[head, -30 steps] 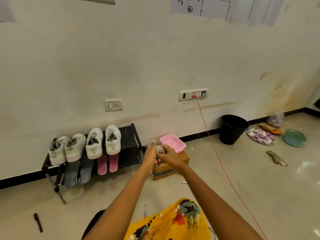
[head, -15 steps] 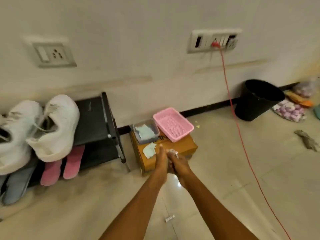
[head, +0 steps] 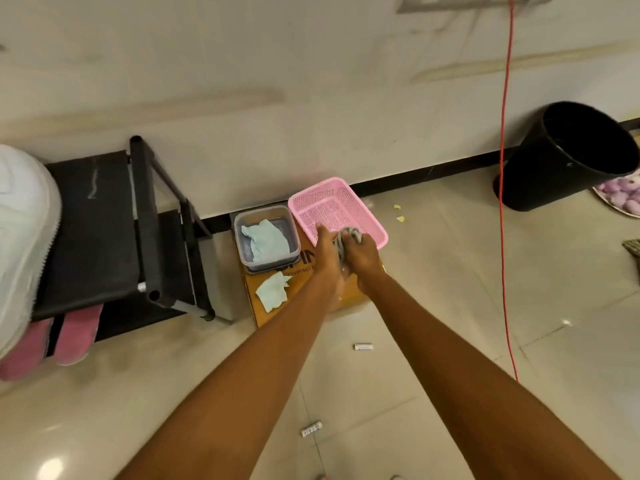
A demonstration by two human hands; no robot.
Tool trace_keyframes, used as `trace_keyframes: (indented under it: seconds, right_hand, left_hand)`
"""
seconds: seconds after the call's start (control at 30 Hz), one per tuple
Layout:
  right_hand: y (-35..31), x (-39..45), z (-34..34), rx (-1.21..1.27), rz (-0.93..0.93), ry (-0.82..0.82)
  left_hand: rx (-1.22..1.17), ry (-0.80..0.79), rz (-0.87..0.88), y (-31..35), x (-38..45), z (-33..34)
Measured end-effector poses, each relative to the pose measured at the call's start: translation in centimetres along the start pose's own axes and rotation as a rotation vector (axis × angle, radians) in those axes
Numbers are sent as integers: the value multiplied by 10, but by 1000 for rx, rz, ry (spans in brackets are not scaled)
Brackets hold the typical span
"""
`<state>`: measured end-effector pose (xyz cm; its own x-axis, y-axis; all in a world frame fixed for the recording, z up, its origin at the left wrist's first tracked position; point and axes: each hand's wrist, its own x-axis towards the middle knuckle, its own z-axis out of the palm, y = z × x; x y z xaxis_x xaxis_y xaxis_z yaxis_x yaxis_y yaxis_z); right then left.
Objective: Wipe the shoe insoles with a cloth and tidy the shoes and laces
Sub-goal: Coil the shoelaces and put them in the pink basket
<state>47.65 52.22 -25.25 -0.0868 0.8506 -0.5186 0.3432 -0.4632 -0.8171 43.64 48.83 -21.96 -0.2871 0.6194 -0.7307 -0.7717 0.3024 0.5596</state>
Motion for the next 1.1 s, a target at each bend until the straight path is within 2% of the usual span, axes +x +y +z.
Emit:
trace_keyframes:
  seconds: [0.17, 0.33, 0.43, 0.53, 0.63, 0.77, 0.93, 1.03, 1.1]
  right_hand:
    - [-5, 63, 4, -108, 118, -69]
    - [-5, 100, 16, -290, 209, -169]
    - [4, 111, 25, -400, 310, -283]
    - [21, 124, 30, -521, 365, -329]
    - [16, 119, 30, -521, 420, -327]
    - [12, 112, 30, -392, 493, -356]
    - [9, 109, 26, -411, 464, -376]
    - [7, 118, 19, -532, 295, -248]
    - [8, 120, 14, -544, 264, -205]
  left_hand:
    - [22, 59, 16, 5, 43, 19]
    - [121, 160, -8, 10, 85, 4]
    - [234, 144, -15, 11, 92, 1]
    - [346, 113, -21, 13, 89, 3]
    - [395, 104, -10, 20, 90, 2]
    - [454, 96, -7, 29, 92, -4]
    - [509, 96, 1, 26, 94, -4]
    - [489, 76, -17, 19, 98, -4]
    - [467, 63, -13, 12, 101, -1]
